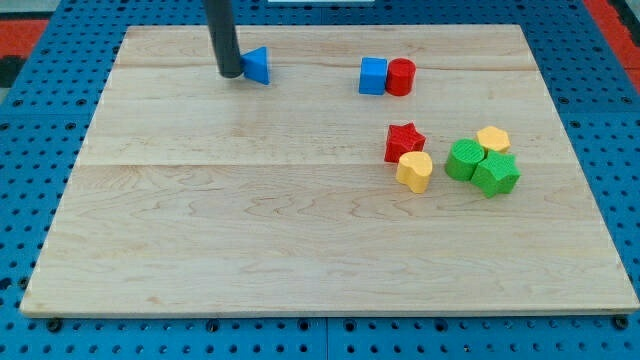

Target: Push the blue triangle diagonally below the left side of the blue cube

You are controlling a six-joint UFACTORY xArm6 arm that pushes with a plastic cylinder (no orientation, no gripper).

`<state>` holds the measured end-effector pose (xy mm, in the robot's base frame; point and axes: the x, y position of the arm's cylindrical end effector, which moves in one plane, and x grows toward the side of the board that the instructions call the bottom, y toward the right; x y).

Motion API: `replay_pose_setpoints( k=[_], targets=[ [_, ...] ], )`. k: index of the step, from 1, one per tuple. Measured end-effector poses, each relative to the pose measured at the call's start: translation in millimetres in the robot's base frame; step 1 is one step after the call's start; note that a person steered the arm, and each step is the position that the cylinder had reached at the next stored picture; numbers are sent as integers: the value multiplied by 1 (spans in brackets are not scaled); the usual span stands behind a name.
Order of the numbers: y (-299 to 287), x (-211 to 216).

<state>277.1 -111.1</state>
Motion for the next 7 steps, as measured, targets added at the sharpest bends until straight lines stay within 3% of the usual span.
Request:
replay_pose_setpoints(
  k=[2, 3, 5, 6, 7],
  targets=[
    [4, -11],
    [12, -59],
    [50, 34],
    [42, 43],
    [52, 19]
  ],
)
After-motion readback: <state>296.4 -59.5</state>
